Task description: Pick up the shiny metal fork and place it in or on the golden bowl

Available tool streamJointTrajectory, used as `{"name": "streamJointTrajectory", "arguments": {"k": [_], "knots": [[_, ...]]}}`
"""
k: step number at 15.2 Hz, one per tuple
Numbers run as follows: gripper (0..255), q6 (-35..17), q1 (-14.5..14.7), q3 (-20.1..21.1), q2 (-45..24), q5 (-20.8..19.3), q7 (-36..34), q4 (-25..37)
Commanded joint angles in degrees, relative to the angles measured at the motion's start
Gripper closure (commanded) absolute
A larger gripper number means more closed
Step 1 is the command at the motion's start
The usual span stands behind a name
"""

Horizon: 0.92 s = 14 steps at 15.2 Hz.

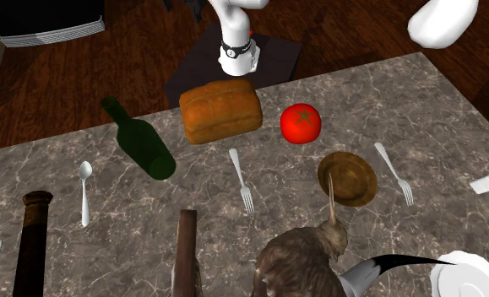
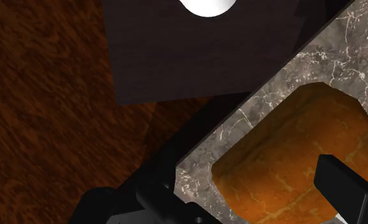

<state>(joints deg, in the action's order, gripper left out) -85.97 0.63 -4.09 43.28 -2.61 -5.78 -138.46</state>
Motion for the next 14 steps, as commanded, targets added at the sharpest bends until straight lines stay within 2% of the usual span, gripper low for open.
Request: {"name": "streamJointTrajectory", "arguments": {"k": [1,7,14], "knots": [[0,0.00,0.00,0.00,0.00,0.00,0.00,0.00],[0,-10.28,3.48,-0.39,-10.78,1.95,4.61,0.49],[0,-20.21,7.39,-0.08,-24.48,5.00,10.52,4.22]]}}
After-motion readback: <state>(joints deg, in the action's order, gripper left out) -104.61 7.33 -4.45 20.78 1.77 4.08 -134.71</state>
